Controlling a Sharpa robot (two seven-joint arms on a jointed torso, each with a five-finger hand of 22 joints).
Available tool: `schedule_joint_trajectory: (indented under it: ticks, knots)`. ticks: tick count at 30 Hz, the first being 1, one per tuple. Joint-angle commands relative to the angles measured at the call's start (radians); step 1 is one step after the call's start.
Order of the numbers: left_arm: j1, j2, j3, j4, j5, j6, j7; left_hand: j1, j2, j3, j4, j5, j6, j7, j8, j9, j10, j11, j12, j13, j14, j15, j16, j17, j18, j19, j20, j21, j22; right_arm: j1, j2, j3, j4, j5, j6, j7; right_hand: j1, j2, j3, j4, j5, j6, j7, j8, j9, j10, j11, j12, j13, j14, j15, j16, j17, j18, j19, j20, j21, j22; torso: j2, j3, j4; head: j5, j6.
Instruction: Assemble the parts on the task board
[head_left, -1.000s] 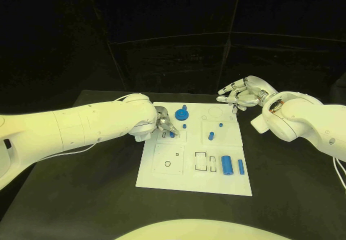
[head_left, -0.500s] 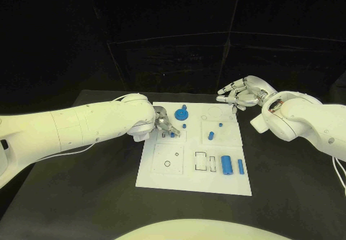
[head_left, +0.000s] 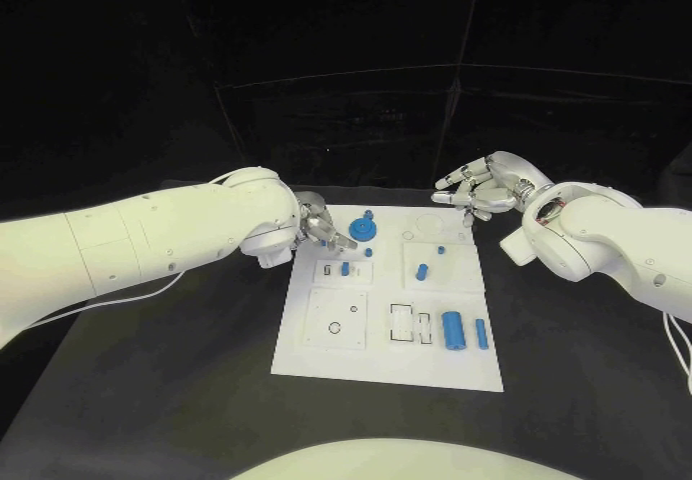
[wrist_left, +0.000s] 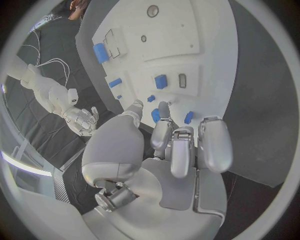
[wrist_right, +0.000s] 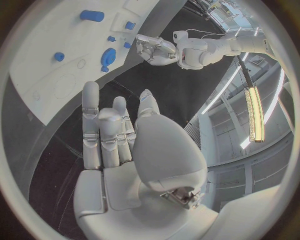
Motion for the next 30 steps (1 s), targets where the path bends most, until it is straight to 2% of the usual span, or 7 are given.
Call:
schedule_joint_trajectory:
  ticks: [1,3,7,12,17,21,30]
  knots:
    - [0.025,-0.007,0.01,-0.016,0.018,0.038,0.016,0.032,0.011,-0.02,0.002,-0.005,-0.05,0.023,-0.047,-0.029,-0.031,0.019,-0.032,-0.041,0.106,0.021,0.003,0.263,-0.008,-0.01,0.01,-0.012,-0.016,0.002,0.001,0.0,-0.002,-0.002,0.004,0.008,-0.011,0.003,-0.007,-0.001,-0.005,-0.008,-0.003,0.005,-0.001,-0.007,-0.001,0.003,-0.001,0.0,0.005,-0.005,0.001,0.013,0.007,0.003,-0.004,-0.001,0.0,0.0017,-0.0013,0.001,0.002]
    - [0.045,0.002,0.016,-0.056,0.028,0.06,0.027,0.05,0.019,-0.036,0.004,-0.005,-0.064,0.036,-0.071,-0.048,-0.042,0.029,-0.041,-0.054,0.106,0.031,0.003,0.263,-0.009,-0.01,0.019,-0.012,-0.014,0.002,0.002,0.0,-0.003,-0.002,-0.003,0.015,-0.007,0.005,-0.007,-0.002,0.003,-0.008,-0.003,0.005,-0.001,-0.008,-0.002,0.004,-0.002,0.001,0.005,-0.003,0.004,0.013,0.008,0.003,-0.005,-0.002,0.0,0.0028,0.0004,0.001,0.004]
    - [0.064,0.033,0.019,-0.139,0.035,0.103,0.038,0.068,0.029,-0.056,0.007,-0.005,-0.063,0.043,-0.089,-0.068,-0.044,0.036,-0.039,-0.055,0.106,0.037,0.003,0.263,-0.009,-0.008,0.028,-0.009,-0.009,0.002,0.005,0.0,-0.004,-0.002,-0.012,0.026,-0.002,0.008,-0.006,-0.004,0.013,-0.008,-0.003,0.006,-0.001,-0.008,-0.002,0.006,-0.003,0.002,0.004,-0.001,0.009,0.013,0.009,0.003,-0.006,-0.002,0.001,0.0027,-0.0009,0.001,0.006]
    - [0.073,0.083,0.019,-0.248,0.039,0.173,0.05,0.075,0.037,-0.066,0.01,-0.005,-0.058,0.045,-0.095,-0.078,-0.045,0.039,-0.038,-0.056,0.106,0.04,0.003,0.263,-0.009,-0.008,0.031,-0.008,-0.007,0.002,0.011,0.0,-0.007,-0.002,-0.014,0.032,-0.002,0.008,-0.006,-0.004,0.014,-0.009,-0.003,0.006,-0.001,-0.009,-0.002,0.006,-0.003,0.002,0.004,0.0,0.009,0.013,0.009,0.003,-0.006,-0.002,0.005,-0.0007,-0.0046,0.0,0.008]
    - [0.069,0.121,0.017,-0.331,0.04,0.225,0.053,0.083,0.054,-0.083,0.019,-0.005,-0.034,0.042,-0.095,-0.089,-0.043,0.037,-0.034,-0.053,0.106,0.04,0.003,0.263,-0.009,-0.007,0.034,-0.004,-0.001,0.002,0.016,0.0,-0.01,-0.002,-0.013,0.033,-0.002,0.008,-0.006,-0.004,0.014,-0.009,-0.003,0.006,-0.001,-0.009,-0.002,0.006,-0.003,0.002,0.004,0.0,0.009,0.013,0.009,0.003,-0.006,-0.002,0.009,-0.0013,-0.008,0.003,0.01]
    - [0.061,0.143,0.011,-0.38,0.041,0.25,0.056,0.086,0.064,-0.095,0.025,-0.005,-0.018,0.039,-0.093,-0.095,-0.041,0.034,-0.03,-0.05,0.106,0.038,0.003,0.263,-0.009,-0.006,0.034,-0.001,0.004,0.002,0.019,0.0,-0.012,-0.002,-0.011,0.032,0.0,0.009,-0.006,-0.004,0.018,-0.009,-0.003,0.006,-0.001,-0.009,-0.002,0.007,-0.003,0.002,0.004,0.0,0.011,0.013,0.009,0.002,-0.006,-0.002,0.007,-0.0013,-0.0045,0.0,0.007]
    - [0.029,0.195,0.005,-0.469,0.04,0.266,0.074,0.074,0.069,-0.134,0.05,-0.006,-0.005,0.035,-0.095,-0.107,-0.04,0.031,-0.028,-0.05,0.106,0.035,0.003,0.263,-0.009,-0.006,0.032,-0.001,0.007,0.002,0.026,0.0,-0.014,-0.002,-0.017,0.035,0.0,0.01,-0.006,-0.004,0.018,-0.009,-0.003,0.006,-0.001,-0.009,-0.002,0.007,-0.003,0.002,0.004,-0.003,0.007,0.013,0.01,0.002,-0.006,-0.002,0.006,-0.0012,-0.004,0.006,0.005]
